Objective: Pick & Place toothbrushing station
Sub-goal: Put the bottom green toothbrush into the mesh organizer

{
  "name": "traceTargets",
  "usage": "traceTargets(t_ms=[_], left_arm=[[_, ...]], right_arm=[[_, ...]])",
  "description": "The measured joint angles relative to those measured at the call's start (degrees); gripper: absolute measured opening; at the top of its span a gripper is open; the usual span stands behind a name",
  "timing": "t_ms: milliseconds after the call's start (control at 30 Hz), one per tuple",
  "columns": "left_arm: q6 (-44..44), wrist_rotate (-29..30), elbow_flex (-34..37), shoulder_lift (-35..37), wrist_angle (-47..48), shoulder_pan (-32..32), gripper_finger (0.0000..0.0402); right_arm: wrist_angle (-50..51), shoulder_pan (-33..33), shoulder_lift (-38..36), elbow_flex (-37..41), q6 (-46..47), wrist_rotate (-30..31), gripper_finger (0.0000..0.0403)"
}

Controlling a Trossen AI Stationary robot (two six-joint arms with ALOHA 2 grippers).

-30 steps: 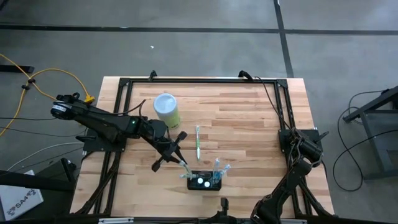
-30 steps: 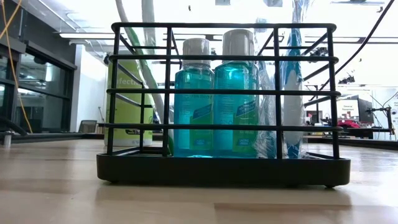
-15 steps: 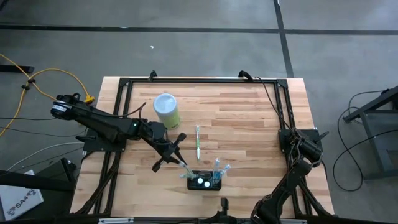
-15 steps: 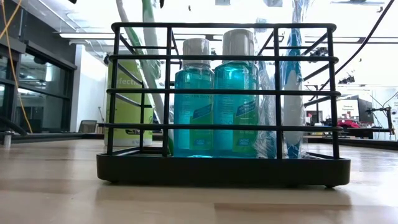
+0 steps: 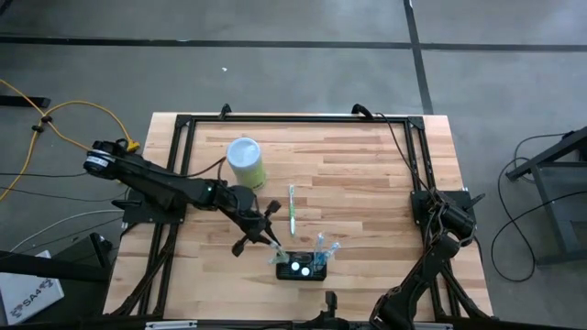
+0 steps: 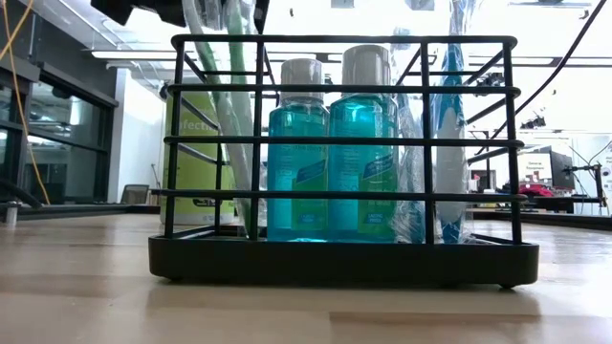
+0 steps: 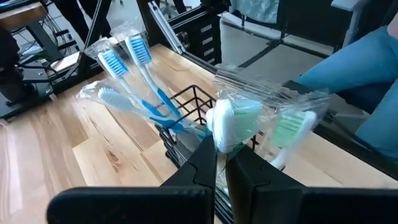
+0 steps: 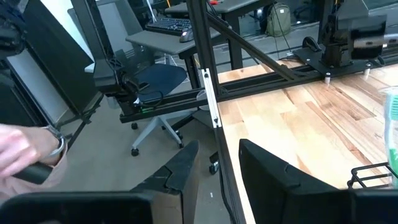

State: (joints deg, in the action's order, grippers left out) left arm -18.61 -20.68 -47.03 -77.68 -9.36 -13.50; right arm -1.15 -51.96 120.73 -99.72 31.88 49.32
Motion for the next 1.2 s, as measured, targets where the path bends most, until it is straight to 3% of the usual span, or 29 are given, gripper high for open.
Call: traceTargets(t_ms=[767, 1200], left_arm=[[1.93, 0.09, 0.0, -2.8, -0.24, 0.0, 0.0013], [2.47, -0.16, 0.0, -2.8, -0.37, -0.02, 0.0089]], right_arm=[[0.03, -0.04, 0.02, 0.0, -0.13, -0.62, 0.0104], [0.02, -0.04, 0.02, 0.0, 0.0, -1.49, 0.0104]])
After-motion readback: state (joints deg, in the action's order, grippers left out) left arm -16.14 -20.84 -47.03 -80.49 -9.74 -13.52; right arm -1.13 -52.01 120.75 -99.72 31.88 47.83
